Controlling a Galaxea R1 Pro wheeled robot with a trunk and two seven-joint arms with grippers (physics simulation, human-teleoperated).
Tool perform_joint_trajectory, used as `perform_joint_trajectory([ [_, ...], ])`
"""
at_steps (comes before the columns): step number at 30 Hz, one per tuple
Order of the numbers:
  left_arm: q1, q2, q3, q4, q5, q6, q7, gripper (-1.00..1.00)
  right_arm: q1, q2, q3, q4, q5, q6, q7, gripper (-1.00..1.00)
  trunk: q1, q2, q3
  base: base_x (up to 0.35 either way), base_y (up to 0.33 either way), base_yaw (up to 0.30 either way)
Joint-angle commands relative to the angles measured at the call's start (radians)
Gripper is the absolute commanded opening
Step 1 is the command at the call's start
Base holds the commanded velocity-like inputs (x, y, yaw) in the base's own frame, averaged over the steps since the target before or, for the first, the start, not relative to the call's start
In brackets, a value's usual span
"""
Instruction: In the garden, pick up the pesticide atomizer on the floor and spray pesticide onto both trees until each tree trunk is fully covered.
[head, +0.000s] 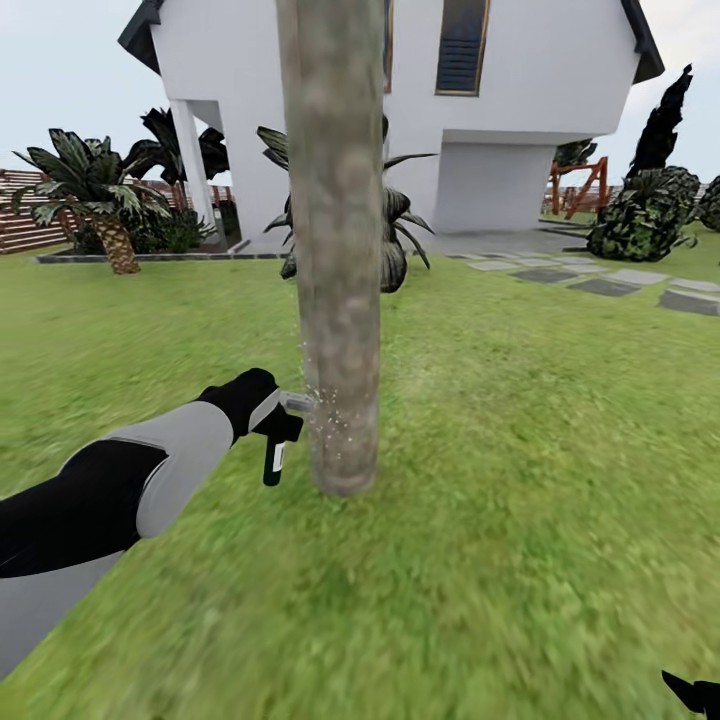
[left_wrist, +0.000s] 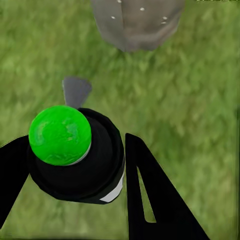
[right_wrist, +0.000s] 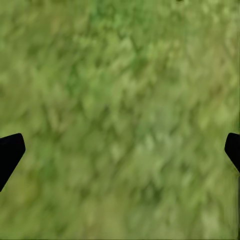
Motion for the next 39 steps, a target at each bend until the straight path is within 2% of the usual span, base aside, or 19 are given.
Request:
perform_joint_trajectory([
  [1, 0.000, 0.000, -0.001, 0.000, 0.000, 0.000, 0.000, -1.00, 0.000, 0.000, 0.000, 0.000, 0.000, 0.000, 0.000, 1.00, 0.000, 0.000, 0.000, 0.000, -0.318, 0.219],
  [10, 0.000, -0.005, 0.000, 0.000, 0.000, 0.000, 0.000, -1.00, 0.001, 0.000, 0.000, 0.000, 0.000, -0.001, 0.000, 1.00, 0.000, 0.000, 0.000, 0.000, -0.313, 0.187],
  [19, 0.000, -0.006, 0.002, -0.007, -0.001, 0.001, 0.002, -1.00, 0.000, -0.001, 0.000, 0.000, 0.000, 0.000, 0.000, 1.00, 0.000, 0.000, 0.000, 0.000, -0.196, 0.012],
  [20, 0.000, -0.006, 0.003, -0.056, -0.001, 0.017, 0.003, -1.00, 0.000, -0.002, 0.000, 0.000, 0.000, -0.001, 0.000, 1.00, 0.000, 0.000, 0.000, 0.000, -0.018, 0.000],
  [22, -0.001, -0.007, 0.003, -0.190, -0.001, 0.122, 0.003, -1.00, 0.000, -0.002, -0.001, 0.000, 0.000, -0.001, 0.000, 1.00, 0.000, 0.000, 0.000, 0.000, -0.007, 0.000],
  [24, -0.001, -0.008, 0.004, -0.309, 0.001, 0.167, 0.004, -1.00, 0.000, -0.003, -0.001, 0.000, 0.000, 0.000, 0.000, 1.00, 0.000, 0.000, 0.000, 0.000, -0.002, 0.000],
  [28, -0.013, -0.021, 0.004, -0.354, 0.002, 0.184, 0.005, -1.00, 0.001, -0.003, -0.002, 0.000, 0.000, -0.001, 0.000, 1.00, 0.000, 0.000, 0.000, 0.000, 0.000, 0.000],
  [34, -0.115, -0.026, 0.004, -0.354, 0.001, 0.190, 0.006, -1.00, 0.000, -0.003, -0.002, 0.000, 0.000, -0.001, 0.000, 1.00, 0.000, 0.000, 0.000, 0.000, 0.000, 0.000],
  [39, -0.232, -0.026, 0.005, -0.340, 0.002, 0.195, 0.006, -1.00, 0.000, -0.003, -0.003, 0.000, 0.000, -0.001, 0.000, 1.00, 0.000, 0.000, 0.000, 0.000, 0.000, 0.000],
])
